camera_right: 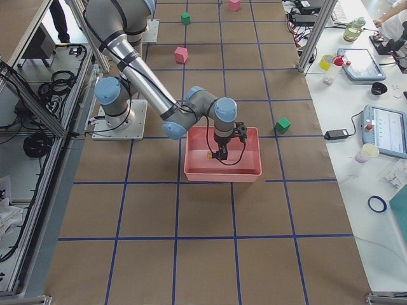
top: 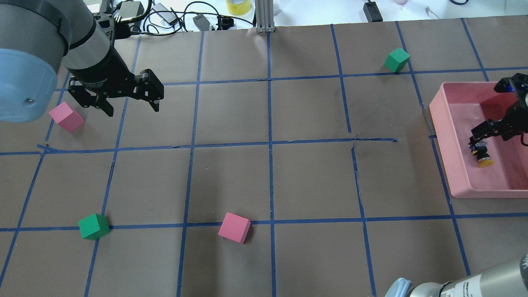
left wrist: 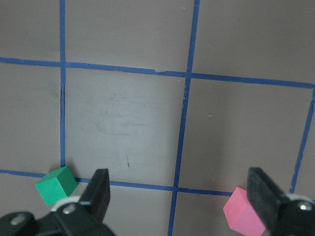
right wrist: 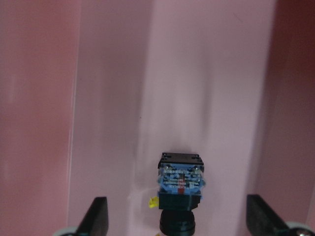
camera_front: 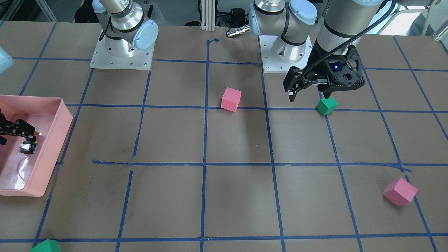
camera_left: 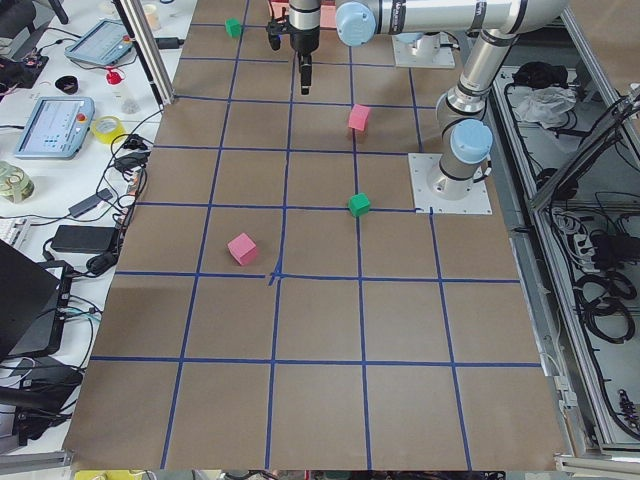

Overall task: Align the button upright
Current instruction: 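Close the right gripper on the black button body inside the tray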

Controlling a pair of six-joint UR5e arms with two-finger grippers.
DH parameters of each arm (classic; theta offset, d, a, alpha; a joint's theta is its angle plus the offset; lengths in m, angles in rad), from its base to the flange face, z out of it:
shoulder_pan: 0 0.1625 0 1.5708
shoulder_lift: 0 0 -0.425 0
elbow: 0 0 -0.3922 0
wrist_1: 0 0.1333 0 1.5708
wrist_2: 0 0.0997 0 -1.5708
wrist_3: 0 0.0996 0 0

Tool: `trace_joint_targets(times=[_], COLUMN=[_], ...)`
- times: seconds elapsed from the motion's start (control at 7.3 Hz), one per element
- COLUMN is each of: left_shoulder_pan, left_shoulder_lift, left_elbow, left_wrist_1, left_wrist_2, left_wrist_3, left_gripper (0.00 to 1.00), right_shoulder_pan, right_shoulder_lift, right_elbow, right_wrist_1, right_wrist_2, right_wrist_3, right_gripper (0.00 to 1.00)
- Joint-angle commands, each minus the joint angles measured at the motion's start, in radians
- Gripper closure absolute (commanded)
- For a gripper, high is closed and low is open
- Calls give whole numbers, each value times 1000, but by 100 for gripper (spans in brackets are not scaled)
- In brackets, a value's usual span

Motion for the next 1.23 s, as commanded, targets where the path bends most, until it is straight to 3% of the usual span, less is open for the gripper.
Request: trace_joint_targets(times=[0.0, 0.96, 1.1], left_shoulder_pan=[0, 0, 0], left_shoulder_lift=[0, -2, -2], left_elbow=[-2, 0, 0], left_wrist_1=[1, 8, 8], left_wrist_2=[-1, 1, -1], left_wrist_3=[2, 8, 8], left_gripper=[0, 0, 0], right_shoulder_pan=[0, 0, 0], right_shoulder_lift=[3, 40, 46], right_elbow=[3, 26, 32], right_wrist_1=[3, -2, -55], right_wrist_2=[2, -14, -15], right_wrist_3=[20, 63, 66], right_gripper=[0, 0, 0])
